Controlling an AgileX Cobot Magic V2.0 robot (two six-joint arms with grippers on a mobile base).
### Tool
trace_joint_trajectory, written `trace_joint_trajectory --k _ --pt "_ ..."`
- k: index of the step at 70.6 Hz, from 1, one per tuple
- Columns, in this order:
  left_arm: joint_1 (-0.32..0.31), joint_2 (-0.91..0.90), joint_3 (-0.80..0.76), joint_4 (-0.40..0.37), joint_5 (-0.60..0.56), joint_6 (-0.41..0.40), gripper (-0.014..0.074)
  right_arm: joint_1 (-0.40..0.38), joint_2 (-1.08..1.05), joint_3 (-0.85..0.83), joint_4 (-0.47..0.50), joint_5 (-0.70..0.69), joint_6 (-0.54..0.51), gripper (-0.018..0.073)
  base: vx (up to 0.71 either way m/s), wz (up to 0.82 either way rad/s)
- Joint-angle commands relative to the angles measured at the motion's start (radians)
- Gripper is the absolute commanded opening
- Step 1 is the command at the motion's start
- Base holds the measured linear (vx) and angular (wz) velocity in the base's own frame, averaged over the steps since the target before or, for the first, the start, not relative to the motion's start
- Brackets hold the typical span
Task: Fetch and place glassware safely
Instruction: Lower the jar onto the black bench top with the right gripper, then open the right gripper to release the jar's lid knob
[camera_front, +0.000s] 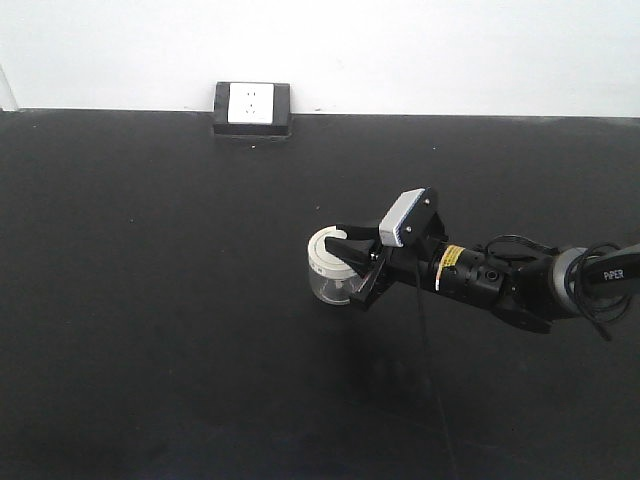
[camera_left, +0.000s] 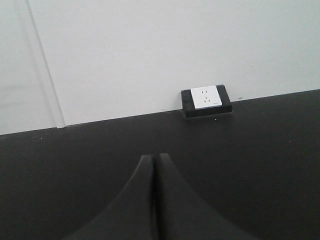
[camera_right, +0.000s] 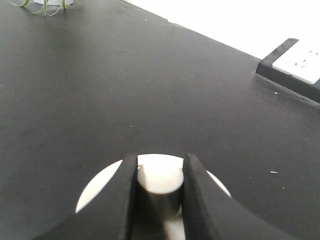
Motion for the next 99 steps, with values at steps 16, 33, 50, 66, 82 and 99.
trace_joint_trajectory --k 16,33,50,66,82,99 --pt "-0.006 0.011 -0.028 -0.010 -0.075 -0.008 -0.0007 -0.005 -0.036 -0.028 0.038 -0.083 -0.007 -0.0001 0.00 0.00" --pt "-0.006 0.011 -0.028 -0.010 -0.075 -0.008 -0.0007 -0.005 -0.036 -0.028 0.038 -0.082 -0.007 0.0072 0.00 0.00" --pt "-0.006 0.011 -0.028 -0.010 -0.075 -0.008 -0.0007 -0.005 -0.036 -0.028 0.038 -0.083 -0.007 0.0322 0.00 0.00" --pt "-0.006 0.011 -0.028 -0.010 -0.075 -0.008 -0.0007 -0.005 -0.036 -0.028 0.038 -0.083 -0.008 0.0542 0.00 0.00" --pt "-0.006 0.011 -0.028 -0.010 -0.075 -0.008 -0.0007 -0.005 -0.045 -0.027 0.038 -0.102 -0.007 0.0531 0.00 0.00" --pt "-0.006 0.011 -0.028 -0.010 -0.075 -0.008 -0.0007 -0.005 -0.134 -0.024 0.040 -0.066 0.040 0.0474 0.00 0.00"
